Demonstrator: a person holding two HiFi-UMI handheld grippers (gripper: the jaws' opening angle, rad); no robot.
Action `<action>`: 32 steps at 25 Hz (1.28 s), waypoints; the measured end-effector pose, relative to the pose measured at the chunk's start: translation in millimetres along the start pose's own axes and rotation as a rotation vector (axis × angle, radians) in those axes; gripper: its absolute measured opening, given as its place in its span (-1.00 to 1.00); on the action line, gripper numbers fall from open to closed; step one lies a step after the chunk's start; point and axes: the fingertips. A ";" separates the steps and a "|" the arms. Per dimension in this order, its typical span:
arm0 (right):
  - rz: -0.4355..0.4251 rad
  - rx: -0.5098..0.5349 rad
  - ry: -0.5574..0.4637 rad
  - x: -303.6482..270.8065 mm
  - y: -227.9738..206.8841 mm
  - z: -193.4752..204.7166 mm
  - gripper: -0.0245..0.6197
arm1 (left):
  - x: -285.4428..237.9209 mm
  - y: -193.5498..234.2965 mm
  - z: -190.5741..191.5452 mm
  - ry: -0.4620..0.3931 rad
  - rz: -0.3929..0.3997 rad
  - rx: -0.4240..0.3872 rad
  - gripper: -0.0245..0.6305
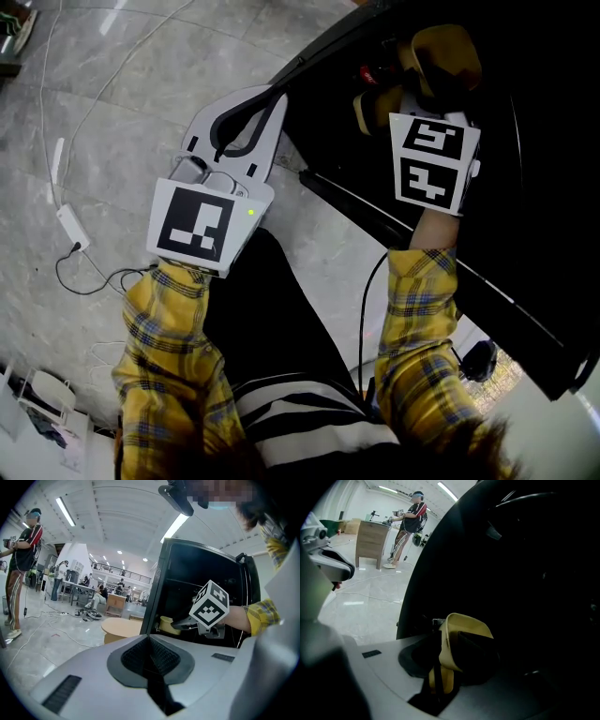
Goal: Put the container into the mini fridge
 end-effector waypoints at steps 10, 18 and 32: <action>0.053 -0.074 -0.057 34.6 9.3 -6.7 -0.75 | 23.3 13.9 -21.7 -0.036 -0.036 -0.001 -0.87; 0.074 -0.139 -0.113 68.1 16.4 -15.0 -0.79 | 49.3 21.4 -39.9 -0.045 -0.058 0.002 -0.87; 0.034 -0.293 -0.256 134.1 35.3 -34.6 -0.84 | 84.5 25.6 -71.8 -0.040 -0.097 0.020 -0.87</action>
Point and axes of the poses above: the fingertips, and each gripper's own axes: x backward along the fingers, y to its left, z out of its underside, and after that the axes turned 7 degrees about -z, right-handed
